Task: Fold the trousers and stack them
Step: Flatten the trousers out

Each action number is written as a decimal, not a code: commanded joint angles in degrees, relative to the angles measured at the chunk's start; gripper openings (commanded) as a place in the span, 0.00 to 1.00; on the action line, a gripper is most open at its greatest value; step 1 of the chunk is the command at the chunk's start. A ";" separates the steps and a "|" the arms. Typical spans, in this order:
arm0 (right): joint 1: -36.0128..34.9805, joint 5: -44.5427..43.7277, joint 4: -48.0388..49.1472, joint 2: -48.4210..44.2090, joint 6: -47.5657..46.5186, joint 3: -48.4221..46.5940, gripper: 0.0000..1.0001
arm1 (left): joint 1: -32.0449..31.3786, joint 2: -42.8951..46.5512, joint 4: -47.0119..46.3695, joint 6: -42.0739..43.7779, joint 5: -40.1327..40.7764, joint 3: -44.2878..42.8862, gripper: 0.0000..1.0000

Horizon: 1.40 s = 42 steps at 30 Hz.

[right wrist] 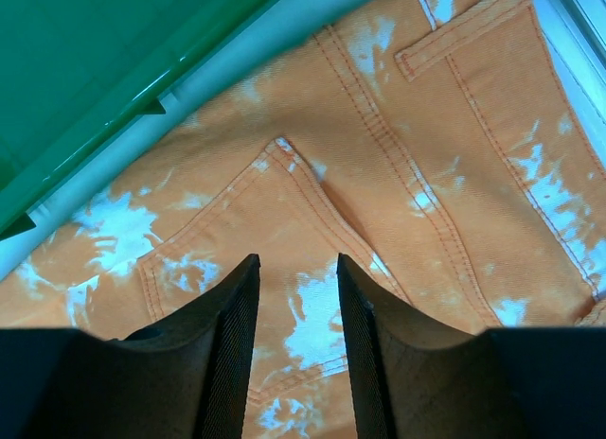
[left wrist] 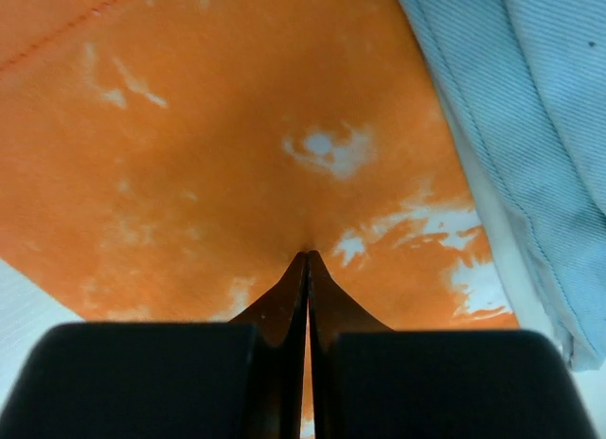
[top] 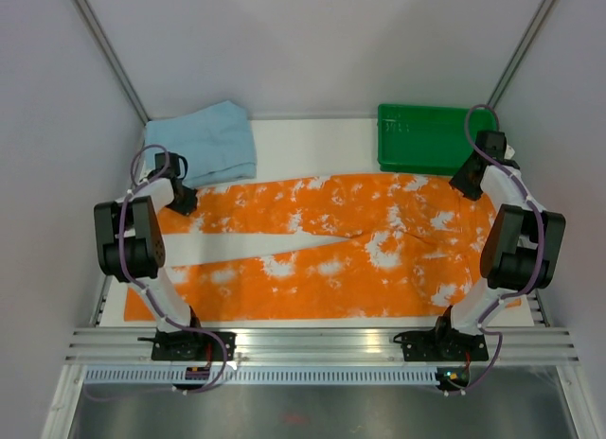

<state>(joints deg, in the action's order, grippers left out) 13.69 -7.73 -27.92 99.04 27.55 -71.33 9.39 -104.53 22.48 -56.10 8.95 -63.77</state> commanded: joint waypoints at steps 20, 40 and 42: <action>1.86 -4.75 -6.53 -0.34 -0.92 -6.98 0.52 | 7.49 -0.09 -6.38 18.28 -3.67 -3.92 0.05; 6.43 -2.82 -3.90 0.89 -0.92 -7.07 0.68 | 7.49 -1.38 -5.61 19.88 -5.01 -2.94 0.47; 6.78 -2.56 -3.28 0.63 -0.92 -6.72 0.69 | 7.57 -1.64 -4.73 20.41 -3.86 -3.12 0.47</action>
<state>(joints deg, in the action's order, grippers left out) 19.33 -11.18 -33.28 99.63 26.72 -76.82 16.86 -105.89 15.84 -35.07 3.01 -66.65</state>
